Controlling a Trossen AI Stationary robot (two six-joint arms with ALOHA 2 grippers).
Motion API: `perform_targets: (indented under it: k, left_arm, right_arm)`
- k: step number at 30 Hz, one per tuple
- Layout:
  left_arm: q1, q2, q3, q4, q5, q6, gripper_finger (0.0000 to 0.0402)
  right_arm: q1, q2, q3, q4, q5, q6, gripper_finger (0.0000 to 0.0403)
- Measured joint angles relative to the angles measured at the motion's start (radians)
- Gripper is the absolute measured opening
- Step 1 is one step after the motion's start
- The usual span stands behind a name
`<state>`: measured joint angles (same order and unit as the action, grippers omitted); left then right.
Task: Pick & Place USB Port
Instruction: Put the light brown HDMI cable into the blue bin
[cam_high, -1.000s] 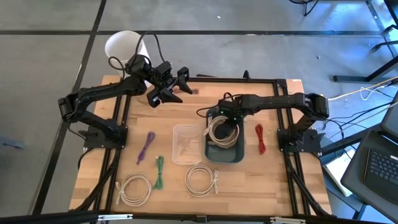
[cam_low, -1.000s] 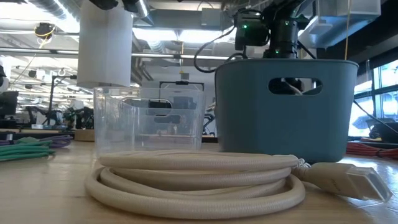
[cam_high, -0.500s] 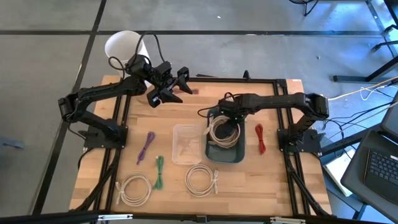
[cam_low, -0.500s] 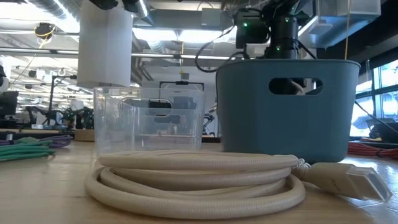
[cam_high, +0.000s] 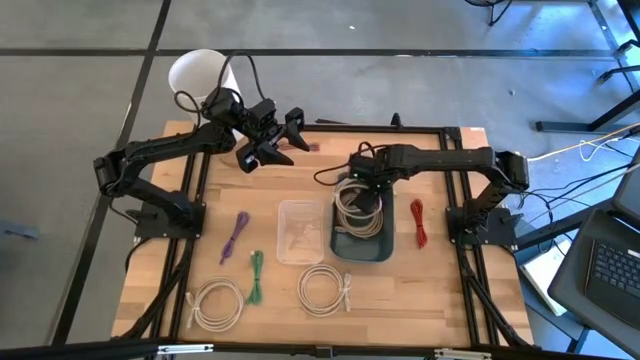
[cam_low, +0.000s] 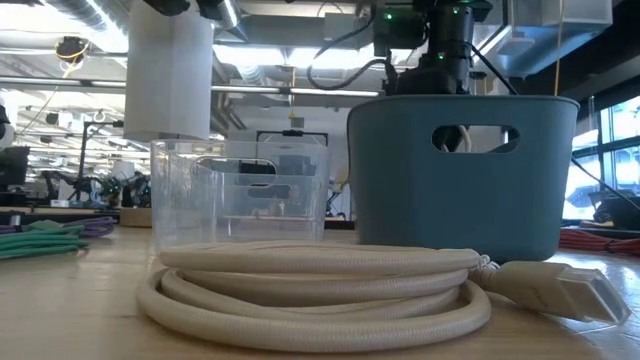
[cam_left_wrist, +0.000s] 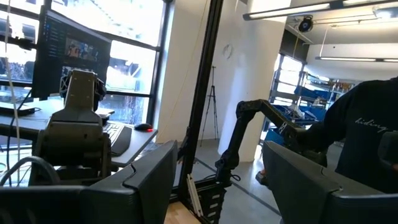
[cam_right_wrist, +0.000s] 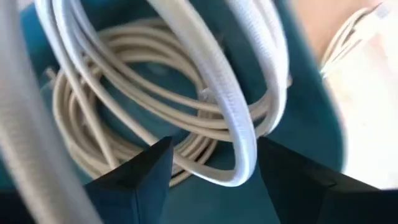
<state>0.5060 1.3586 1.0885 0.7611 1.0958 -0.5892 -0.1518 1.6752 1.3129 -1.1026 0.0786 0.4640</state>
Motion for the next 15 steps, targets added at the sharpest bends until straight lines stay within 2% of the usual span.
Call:
perform_targets:
  k: [6,15]
  left_arm:
    - [0.0,0.0,0.0,-0.003,0.005,0.0,0.023]
    - [0.0,0.0,0.0,-0.003,0.005,0.0,0.023]
  right_arm:
    - [0.0,0.0,-0.026,-0.047,-0.064,0.049,0.0247]
    - [0.0,0.0,-0.026,-0.073,-0.033,0.091,0.0246]
